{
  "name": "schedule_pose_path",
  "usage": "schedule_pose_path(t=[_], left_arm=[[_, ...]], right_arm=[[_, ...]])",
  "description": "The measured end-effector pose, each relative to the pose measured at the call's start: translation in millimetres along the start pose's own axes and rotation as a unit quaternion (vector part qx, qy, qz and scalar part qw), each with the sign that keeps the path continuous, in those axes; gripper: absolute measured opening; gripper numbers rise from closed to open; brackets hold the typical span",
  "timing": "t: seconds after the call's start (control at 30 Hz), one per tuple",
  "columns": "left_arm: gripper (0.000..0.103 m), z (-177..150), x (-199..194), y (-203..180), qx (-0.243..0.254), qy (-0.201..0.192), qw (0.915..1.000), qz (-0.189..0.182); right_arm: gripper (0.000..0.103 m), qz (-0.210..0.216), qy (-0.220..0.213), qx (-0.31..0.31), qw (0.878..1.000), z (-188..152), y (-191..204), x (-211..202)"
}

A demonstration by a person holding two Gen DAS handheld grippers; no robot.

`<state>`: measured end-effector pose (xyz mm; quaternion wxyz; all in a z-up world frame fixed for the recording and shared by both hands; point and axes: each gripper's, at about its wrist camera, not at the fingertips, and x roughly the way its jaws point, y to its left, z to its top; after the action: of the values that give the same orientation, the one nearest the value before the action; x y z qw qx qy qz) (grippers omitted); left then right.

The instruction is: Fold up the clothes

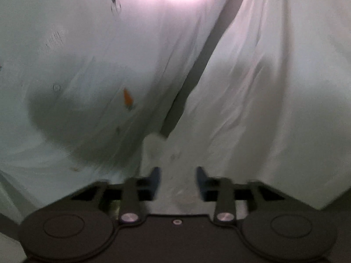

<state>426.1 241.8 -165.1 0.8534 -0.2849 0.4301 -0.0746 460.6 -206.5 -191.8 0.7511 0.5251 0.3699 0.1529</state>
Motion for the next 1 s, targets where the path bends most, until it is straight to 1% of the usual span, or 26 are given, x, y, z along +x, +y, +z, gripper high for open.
schedule_pose_path(t=[0.07,0.13,0.23,0.3,0.33,0.4,0.43,0.47,0.53,0.6,0.67,0.73,0.77,0.8,0.83,0.87,0.93,1.0], left_arm=[[0.051,0.0,6.9,3.7,-0.01,0.006,0.9995,0.03],[0.051,2.2,12.6,8.6,-0.02,0.009,0.9988,0.045],[0.051,10.4,20.0,11.4,-0.035,0.009,0.998,0.051],[0.051,17.2,26.0,9.3,-0.038,0.01,0.9979,0.052],[0.051,23.1,26.7,16.0,-0.036,0.013,0.9977,0.056],[0.051,28.4,37.8,16.8,-0.03,0.023,0.997,0.068],[0.051,30.4,44.0,16.8,-0.027,0.029,0.9966,0.073],[0.051,31.5,47.0,18.6,-0.029,0.031,0.9963,0.074],[0.051,32.0,49.5,22.4,-0.034,0.032,0.9963,0.072],[0.051,31.0,48.7,25.5,-0.037,0.031,0.9966,0.066],[0.051,28.7,47.3,29.0,-0.04,0.03,0.9969,0.061],[0.051,25.5,45.4,32.2,-0.043,0.029,0.9971,0.056],[0.051,24.1,43.5,33.6,-0.044,0.029,0.9971,0.055],[0.051,22.8,41.5,34.9,-0.045,0.028,0.9972,0.054],[0.051,22.1,40.6,35.7,-0.047,0.027,0.9971,0.053],[0.051,22.8,41.2,35.2,-0.048,0.027,0.9971,0.053],[0.051,24.2,41.9,33.4,-0.048,0.03,0.9968,0.057],[0.051,24.8,41.1,28.9,-0.037,0.035,0.9965,0.067]], right_arm=[[0.019,0.013,0.031,-0.004,0.999,-1.1,7.7,26.0],[0.018,0.021,0.058,-0.009,0.998,-1.0,17.2,53.4],[0.018,0.037,0.086,0.014,0.996,0.8,19.9,89.8],[0.018,0.035,0.103,0.015,0.994,2.0,22.4,113.2],[0.019,0.028,0.111,0.007,0.993,2.7,23.8,124.3],[0.028,0.004,0.126,-0.013,0.992,5.9,26.5,146.3],[0.038,-0.015,0.131,-0.032,0.991,6.5,30.1,155.5],[0.039,-0.03,0.137,-0.063,0.988,6.2,36.5,164.2],[0.041,-0.044,0.151,-0.122,0.98,3.6,47.1,173.3],[0.043,-0.055,0.166,-0.182,0.968,-1.9,58.7,183.6],[0.045,-0.062,0.179,-0.238,0.953,-9.8,66.9,193.8],[0.045,-0.068,0.192,-0.275,0.94,-16.9,69.9,205.3],[0.041,-0.065,0.196,-0.283,0.937,-19.5,69.8,205.9],[0.034,-0.056,0.2,-0.283,0.937,-20.3,69.4,207.0],[0.009,-0.048,0.201,-0.278,0.938,-20.4,69.0,203.0],[0.001,-0.042,0.194,-0.272,0.942,-20.4,68.9,196.7],[0.0,-0.027,0.17,-0.259,0.95,-17.9,70.0,177.0],[0.0,-0.009,0.144,-0.244,0.959,-13.7,74.0,155.6]])
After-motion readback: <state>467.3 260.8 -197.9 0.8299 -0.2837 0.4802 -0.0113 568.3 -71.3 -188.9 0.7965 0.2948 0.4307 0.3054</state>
